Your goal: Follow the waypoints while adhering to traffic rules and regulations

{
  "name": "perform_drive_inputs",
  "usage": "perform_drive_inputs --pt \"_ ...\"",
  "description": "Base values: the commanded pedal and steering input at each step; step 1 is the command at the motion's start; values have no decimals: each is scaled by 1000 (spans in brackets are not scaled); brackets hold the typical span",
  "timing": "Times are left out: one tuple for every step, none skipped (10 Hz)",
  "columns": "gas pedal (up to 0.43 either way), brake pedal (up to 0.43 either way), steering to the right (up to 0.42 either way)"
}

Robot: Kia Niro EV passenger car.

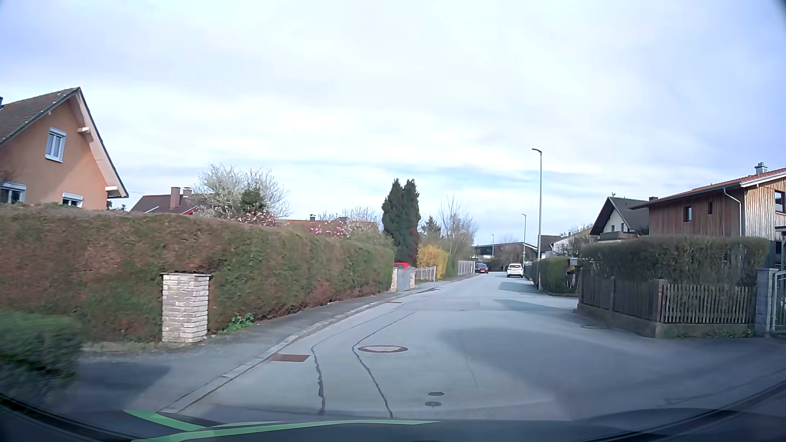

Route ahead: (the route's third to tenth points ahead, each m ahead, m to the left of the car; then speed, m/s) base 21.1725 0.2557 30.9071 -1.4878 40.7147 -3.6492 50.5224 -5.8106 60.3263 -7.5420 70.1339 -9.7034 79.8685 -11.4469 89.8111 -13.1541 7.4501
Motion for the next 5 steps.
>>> perform_drive_inputs --pt "59 0 70" --pt "59 0 70" --pt "59 0 70" --pt "59 0 69" --pt "59 0 69"
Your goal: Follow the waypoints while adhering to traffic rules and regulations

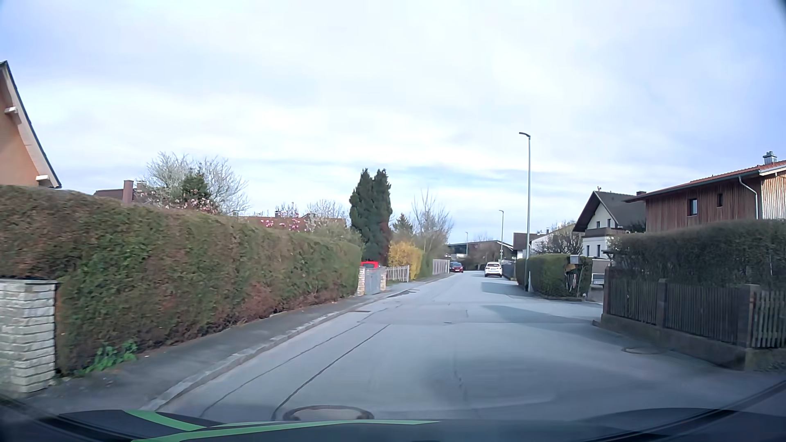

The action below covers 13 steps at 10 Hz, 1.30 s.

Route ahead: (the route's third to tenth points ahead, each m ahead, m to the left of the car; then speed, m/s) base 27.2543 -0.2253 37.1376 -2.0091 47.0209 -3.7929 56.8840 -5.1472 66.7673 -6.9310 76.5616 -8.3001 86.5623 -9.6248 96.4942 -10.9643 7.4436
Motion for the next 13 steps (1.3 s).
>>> perform_drive_inputs --pt "59 0 66" --pt "59 0 64" --pt "59 0 63" --pt "59 0 60" --pt "59 0 58" --pt "59 0 57" --pt "59 0 54" --pt "59 0 51" --pt "59 0 49" --pt "67 0 46" --pt "67 0 43" --pt "67 0 41" --pt "67 0 34"
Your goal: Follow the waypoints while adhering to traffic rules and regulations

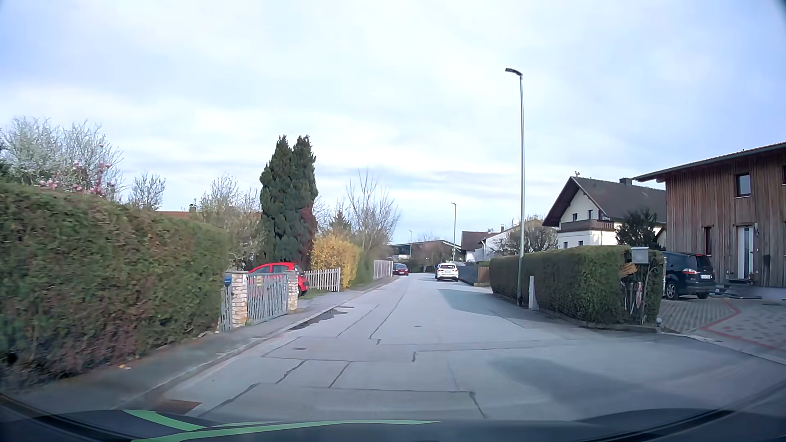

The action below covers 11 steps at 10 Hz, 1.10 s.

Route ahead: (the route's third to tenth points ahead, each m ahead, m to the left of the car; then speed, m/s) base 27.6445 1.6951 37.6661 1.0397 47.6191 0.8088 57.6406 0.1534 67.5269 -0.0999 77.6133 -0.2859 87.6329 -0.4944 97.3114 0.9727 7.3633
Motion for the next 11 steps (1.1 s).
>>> perform_drive_inputs --pt "67 0 29" --pt "67 0 25" --pt "79 0 24" --pt "79 0 22" --pt "79 0 19" --pt "79 0 18" --pt "79 0 17" --pt "79 0 13" --pt "79 0 10" --pt "79 0 10" --pt "79 0 10"
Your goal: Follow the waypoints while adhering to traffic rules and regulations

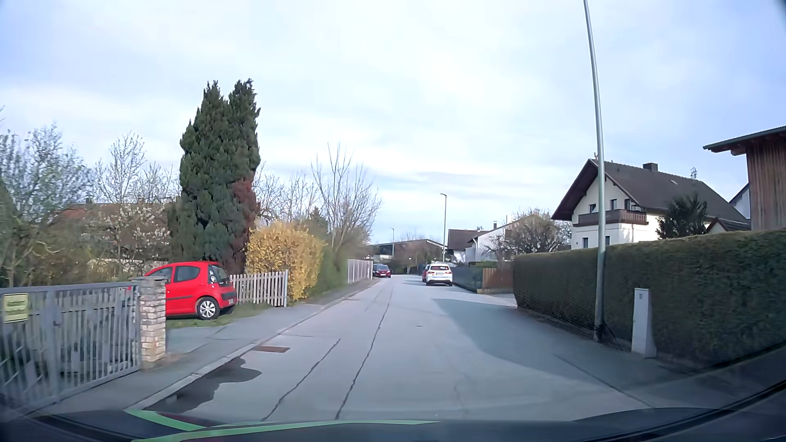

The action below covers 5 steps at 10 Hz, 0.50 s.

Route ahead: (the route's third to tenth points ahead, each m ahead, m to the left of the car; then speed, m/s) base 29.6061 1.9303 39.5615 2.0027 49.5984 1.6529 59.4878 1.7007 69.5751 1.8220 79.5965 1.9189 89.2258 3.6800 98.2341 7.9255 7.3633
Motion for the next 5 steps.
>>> perform_drive_inputs --pt "79 0 10" --pt "79 0 10" --pt "79 0 10" --pt "79 0 10" --pt "79 0 9"
